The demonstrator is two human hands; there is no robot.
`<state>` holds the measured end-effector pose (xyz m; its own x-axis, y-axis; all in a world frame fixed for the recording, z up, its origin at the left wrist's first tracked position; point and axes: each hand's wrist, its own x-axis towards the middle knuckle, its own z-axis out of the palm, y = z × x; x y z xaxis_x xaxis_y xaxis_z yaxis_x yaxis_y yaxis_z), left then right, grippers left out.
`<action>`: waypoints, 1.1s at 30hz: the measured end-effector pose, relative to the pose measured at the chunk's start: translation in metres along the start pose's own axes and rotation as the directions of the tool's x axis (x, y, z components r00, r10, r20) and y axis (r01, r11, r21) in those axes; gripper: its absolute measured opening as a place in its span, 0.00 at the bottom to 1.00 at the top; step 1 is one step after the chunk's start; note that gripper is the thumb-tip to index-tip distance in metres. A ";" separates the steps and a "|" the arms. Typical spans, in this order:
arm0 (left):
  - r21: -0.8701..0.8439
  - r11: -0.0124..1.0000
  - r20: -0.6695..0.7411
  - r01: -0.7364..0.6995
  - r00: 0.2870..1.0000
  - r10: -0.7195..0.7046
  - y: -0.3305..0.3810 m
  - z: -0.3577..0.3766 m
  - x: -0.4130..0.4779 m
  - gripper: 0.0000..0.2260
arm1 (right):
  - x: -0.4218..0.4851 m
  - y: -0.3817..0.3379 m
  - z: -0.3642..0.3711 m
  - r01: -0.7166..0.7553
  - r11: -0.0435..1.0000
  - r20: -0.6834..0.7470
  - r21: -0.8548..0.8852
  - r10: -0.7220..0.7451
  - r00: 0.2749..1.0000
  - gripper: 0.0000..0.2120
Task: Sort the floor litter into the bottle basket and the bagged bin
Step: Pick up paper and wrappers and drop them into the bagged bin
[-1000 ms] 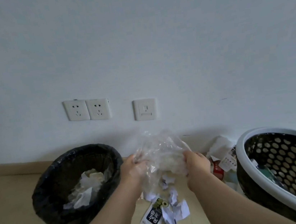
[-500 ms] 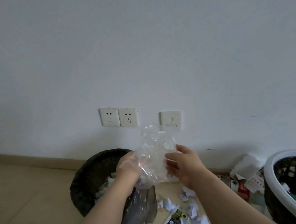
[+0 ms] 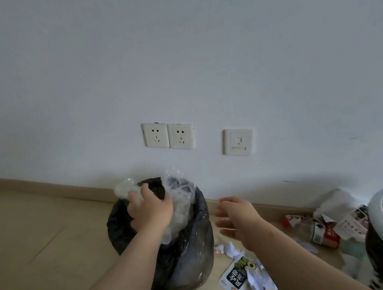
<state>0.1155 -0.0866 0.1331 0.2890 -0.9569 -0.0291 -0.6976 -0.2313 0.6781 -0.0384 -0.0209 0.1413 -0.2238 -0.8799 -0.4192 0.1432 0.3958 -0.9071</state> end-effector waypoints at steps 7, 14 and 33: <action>0.208 0.901 0.352 -0.382 0.888 0.296 -0.009 0.021 0.001 0.17 | 0.004 0.015 -0.003 -0.038 0.996 -0.039 -0.084 0.035 0.999 0.08; 0.374 0.863 0.393 -0.341 0.901 0.186 -0.032 0.029 -0.007 0.16 | 0.003 0.028 -0.019 -0.102 0.966 -0.042 -0.238 0.095 0.995 0.06; 0.149 0.512 0.865 -0.846 0.362 0.347 -0.014 0.102 -0.086 0.11 | -0.003 0.084 -0.099 0.062 0.178 0.081 -0.982 0.105 0.991 0.16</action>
<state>0.0338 -0.0188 0.0509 -0.7045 -0.5787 -0.4109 -0.6993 0.6649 0.2626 -0.1210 0.0411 0.0625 -0.1285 -0.8518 -0.5078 -0.9353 0.2744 -0.2236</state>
